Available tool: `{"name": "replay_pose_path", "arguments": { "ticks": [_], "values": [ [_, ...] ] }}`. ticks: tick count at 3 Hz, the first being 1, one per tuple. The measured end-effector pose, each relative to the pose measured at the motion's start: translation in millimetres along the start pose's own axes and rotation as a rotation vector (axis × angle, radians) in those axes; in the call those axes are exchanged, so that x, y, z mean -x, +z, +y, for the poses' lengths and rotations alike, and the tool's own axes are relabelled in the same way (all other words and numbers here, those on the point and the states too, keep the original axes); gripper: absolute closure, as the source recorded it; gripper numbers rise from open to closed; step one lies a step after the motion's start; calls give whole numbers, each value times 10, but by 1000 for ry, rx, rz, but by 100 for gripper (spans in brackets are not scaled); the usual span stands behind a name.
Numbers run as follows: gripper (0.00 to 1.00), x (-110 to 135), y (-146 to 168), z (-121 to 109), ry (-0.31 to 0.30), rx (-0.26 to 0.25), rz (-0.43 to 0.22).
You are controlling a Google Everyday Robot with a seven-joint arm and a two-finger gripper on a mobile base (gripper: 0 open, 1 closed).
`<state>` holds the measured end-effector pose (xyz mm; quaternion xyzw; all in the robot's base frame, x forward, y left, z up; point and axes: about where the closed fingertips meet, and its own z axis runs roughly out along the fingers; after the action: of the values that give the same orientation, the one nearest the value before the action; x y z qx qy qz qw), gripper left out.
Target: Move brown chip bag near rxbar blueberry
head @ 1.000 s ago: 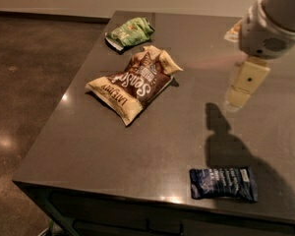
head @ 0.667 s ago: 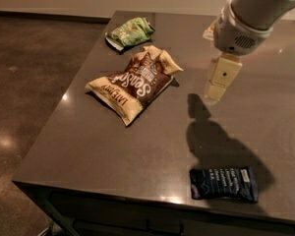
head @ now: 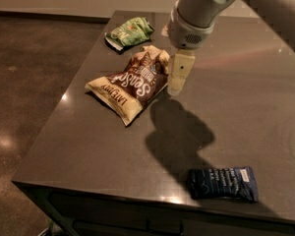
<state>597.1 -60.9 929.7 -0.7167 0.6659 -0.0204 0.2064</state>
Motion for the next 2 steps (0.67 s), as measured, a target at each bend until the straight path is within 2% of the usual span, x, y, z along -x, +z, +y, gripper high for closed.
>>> {"name": "replay_pose_path", "arguments": {
  "ticks": [2],
  "values": [
    [0, 373, 340, -216, -135, 30, 17]
  ]
}}
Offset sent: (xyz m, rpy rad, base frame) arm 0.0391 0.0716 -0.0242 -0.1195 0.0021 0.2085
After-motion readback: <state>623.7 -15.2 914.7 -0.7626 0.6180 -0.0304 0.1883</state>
